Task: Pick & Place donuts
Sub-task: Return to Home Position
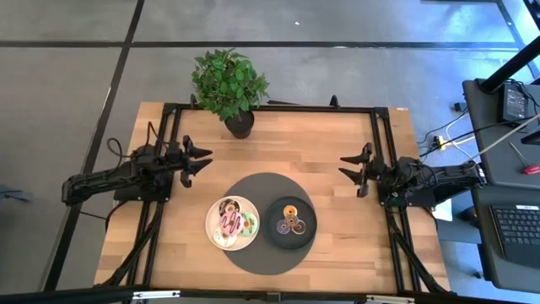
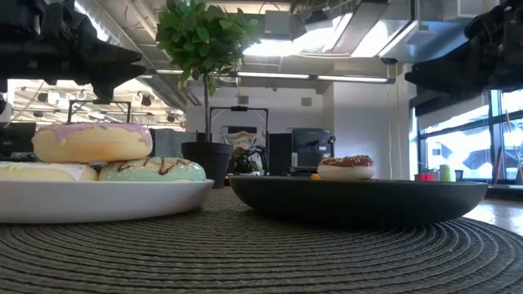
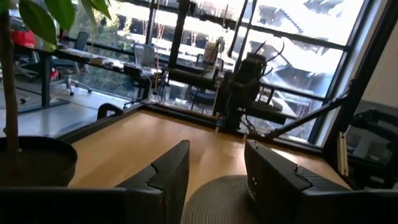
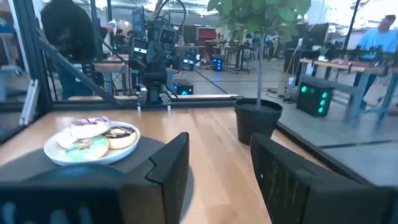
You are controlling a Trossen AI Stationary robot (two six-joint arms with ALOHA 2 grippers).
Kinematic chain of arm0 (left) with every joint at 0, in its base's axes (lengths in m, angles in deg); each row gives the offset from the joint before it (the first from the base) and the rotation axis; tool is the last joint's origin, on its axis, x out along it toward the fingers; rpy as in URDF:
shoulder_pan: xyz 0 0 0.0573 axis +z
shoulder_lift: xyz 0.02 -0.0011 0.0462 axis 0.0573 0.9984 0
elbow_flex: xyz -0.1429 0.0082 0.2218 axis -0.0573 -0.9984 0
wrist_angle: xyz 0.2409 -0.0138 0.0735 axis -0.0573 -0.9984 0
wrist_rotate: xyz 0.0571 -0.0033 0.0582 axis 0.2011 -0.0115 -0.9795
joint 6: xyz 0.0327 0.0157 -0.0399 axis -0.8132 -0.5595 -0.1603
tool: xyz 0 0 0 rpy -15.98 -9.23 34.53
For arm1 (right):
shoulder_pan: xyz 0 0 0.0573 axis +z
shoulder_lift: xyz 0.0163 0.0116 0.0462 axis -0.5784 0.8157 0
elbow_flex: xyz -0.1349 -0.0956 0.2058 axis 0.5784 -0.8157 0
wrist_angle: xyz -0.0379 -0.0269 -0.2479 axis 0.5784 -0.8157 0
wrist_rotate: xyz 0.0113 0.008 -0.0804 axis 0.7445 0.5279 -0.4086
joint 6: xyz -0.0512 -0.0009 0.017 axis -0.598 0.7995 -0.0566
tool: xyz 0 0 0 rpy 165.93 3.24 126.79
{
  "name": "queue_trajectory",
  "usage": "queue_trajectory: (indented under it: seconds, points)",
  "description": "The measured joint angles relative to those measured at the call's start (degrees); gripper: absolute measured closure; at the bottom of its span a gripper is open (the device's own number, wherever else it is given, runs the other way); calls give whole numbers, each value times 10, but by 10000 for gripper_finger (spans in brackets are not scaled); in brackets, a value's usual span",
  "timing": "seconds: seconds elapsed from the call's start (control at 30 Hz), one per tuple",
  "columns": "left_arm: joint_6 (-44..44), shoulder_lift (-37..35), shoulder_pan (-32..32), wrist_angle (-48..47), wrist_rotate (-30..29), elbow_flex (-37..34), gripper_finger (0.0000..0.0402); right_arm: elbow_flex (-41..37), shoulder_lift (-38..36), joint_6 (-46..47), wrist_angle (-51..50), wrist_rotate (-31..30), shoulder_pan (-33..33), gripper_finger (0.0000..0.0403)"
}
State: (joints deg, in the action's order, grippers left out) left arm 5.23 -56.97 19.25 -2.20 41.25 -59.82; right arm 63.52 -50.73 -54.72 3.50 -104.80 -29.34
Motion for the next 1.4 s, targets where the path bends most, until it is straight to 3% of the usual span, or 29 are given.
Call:
queue_trajectory:
  seconds: [0.47, 1.4]
  points:
    - [-23, 0, 0, -18, 0, 0, 250, 0, 1, -98, 1, 0, 0, 230]
    - [-23, 0, 0, -18, 1, 0, 250, 0, 1, -94, 1, 0, 0, 230]
